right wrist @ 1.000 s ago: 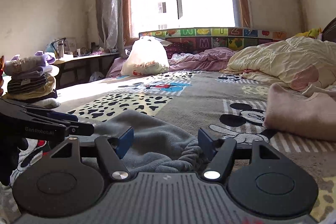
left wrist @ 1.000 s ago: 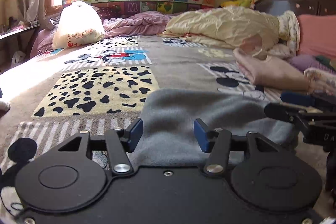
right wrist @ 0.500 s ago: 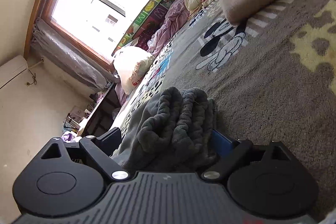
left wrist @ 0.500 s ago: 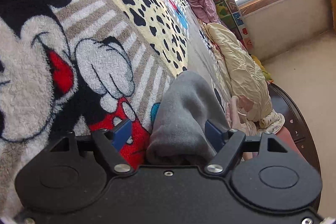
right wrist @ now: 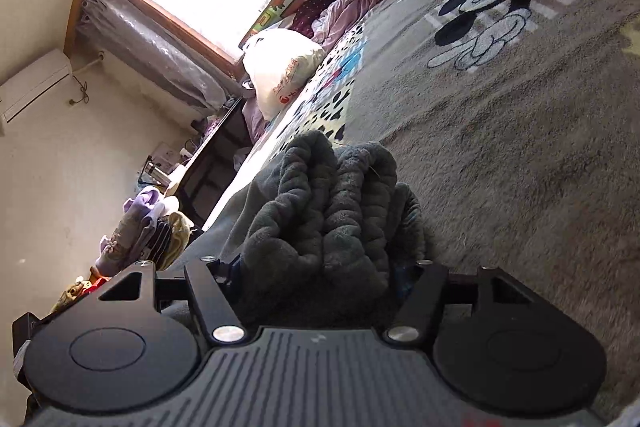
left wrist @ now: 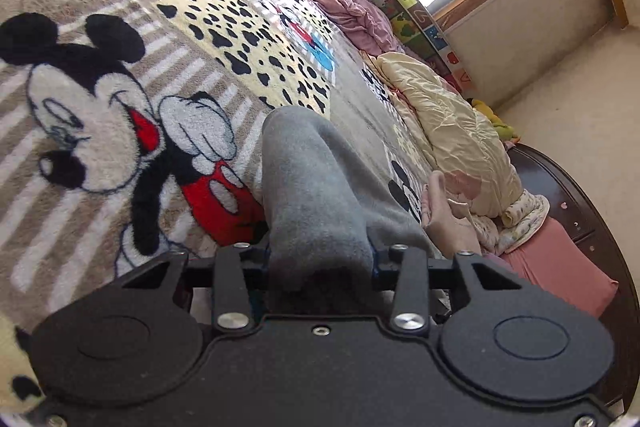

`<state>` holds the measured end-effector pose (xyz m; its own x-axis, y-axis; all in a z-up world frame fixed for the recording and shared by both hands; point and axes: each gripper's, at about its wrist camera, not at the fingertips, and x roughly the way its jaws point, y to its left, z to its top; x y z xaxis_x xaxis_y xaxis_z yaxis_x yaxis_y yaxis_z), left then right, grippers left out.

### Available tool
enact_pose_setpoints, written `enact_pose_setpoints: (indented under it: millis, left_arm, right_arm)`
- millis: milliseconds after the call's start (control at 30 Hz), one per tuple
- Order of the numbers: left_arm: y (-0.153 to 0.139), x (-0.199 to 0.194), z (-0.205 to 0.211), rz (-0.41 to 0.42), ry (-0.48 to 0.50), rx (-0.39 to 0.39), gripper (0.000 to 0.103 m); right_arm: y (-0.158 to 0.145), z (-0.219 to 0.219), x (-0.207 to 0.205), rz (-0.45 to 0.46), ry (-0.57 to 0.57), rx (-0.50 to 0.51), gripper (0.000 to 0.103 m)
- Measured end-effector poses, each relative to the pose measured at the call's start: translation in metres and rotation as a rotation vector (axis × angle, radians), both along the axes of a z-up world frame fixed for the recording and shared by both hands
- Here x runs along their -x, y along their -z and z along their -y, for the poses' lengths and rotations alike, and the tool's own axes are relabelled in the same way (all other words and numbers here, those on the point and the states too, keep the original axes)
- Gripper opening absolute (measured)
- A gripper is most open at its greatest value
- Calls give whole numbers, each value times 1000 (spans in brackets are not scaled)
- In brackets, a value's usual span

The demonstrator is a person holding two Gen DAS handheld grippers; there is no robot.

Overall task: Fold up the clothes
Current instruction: 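Grasp the folded pants bundle with both tools and lift it, then carry the folded pants with both tools onto the clothes stack and release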

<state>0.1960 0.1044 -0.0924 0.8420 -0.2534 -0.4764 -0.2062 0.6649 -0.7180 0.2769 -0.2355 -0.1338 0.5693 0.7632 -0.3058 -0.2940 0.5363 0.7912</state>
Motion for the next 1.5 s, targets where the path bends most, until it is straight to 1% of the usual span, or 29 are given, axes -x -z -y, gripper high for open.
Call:
enact_pose_setpoints:
  millis: [67, 100, 133, 167, 200, 233, 267, 300, 333, 433, 500, 533, 600, 700, 767, 800, 900, 967, 1000, 1033, 1067, 1100, 1133, 1167, 1233, 1300, 1367, 1500]
  left_arm:
    - [9, 43, -16, -33, -37, 21, 40]
    - [13, 64, -24, -49, -56, 31, 44]
    - [20, 82, -31, -71, -69, 38, 51]
    - [35, 89, -36, -109, -71, 42, 55]
    - [45, 94, -41, -129, -81, 61, 58]
    - [45, 96, -44, -104, -84, 89, 62]
    - [40, 96, -46, -91, -87, 90, 65]
    - [35, 97, -47, -72, -88, 70, 69]
    - [30, 99, -49, -56, -93, 57, 69]
    - [26, 109, -57, -27, -120, 68, 70]
    - [28, 114, -62, -32, -137, 85, 70]
    - [29, 114, -64, -34, -140, 102, 70]
    - [32, 113, -67, -38, -143, 134, 71]
    - [36, 98, -66, -48, -111, 162, 72]
    - [40, 86, -66, -55, -80, 177, 72]
    - [43, 80, -65, -57, -62, 181, 72]
    - [48, 60, -63, -52, 2, 161, 72]
    - [49, 45, -64, -43, 51, 160, 72]
    - [49, 36, -64, -43, 87, 167, 72]
    - [48, 26, -65, -48, 141, 172, 72]
    - [47, 17, -66, -57, 185, 168, 72]
    - [47, 9, -68, -63, 222, 163, 69]
    - [47, 4, -71, -64, 241, 154, 53]
    - [48, -1, -75, -60, 257, 155, 43]
    - [53, -3, -90, -25, 260, 205, 34]
    - [54, 4, -106, 23, 218, 242, 31]
    - [51, 8, -123, 51, 167, 277, 30]
    - [34, 11, -165, 142, 49, 289, 29]
  right_arm:
    - [-3, -19, 28, 14, -58, 71, 65]
    - [-5, -28, 42, 22, -86, 109, 66]
    - [-6, -38, 56, 30, -114, 147, 67]
    - [-8, -47, 69, 38, -142, 185, 68]
    - [-11, -51, 74, 71, -144, 222, 71]
    - [-14, -47, 76, 79, -125, 204, 74]
    - [-16, -43, 78, 83, -103, 180, 78]
    - [-19, -38, 79, 88, -82, 156, 82]
    - [-21, -33, 81, 92, -60, 131, 83]
    - [-21, -24, 84, 93, -35, 87, 83]
    - [-21, -19, 85, 103, -20, 65, 86]
    - [-21, -19, 84, 110, -15, 59, 89]
    - [-20, -19, 83, 125, -7, 49, 91]
    - [-10, -27, 75, 101, -31, 91, 92]
    - [-6, -31, 71, 87, -38, 92, 92]
    - [-4, -34, 69, 81, -41, 92, 92]
    - [2, -40, 63, 62, -50, 92, 92]
    - [6, -45, 59, 49, -56, 91, 90]
    - [8, -47, 57, 43, -59, 91, 87]
    - [10, -49, 55, 36, -62, 91, 78]
    - [12, -51, 53, 30, -65, 91, 77]
    - [14, -53, 51, 23, -68, 91, 72]
    - [14, -57, 46, 21, -70, 85, 71]
    - [13, -60, 41, 19, -72, 78, 70]
    - [8, -69, 31, 15, -78, 75, 68]
    - [1, -83, 19, 18, -101, 74, 66]
    - [-12, -107, 9, 42, -138, 87, 65]
    - [-39, -166, -25, 72, -215, 30, 63]
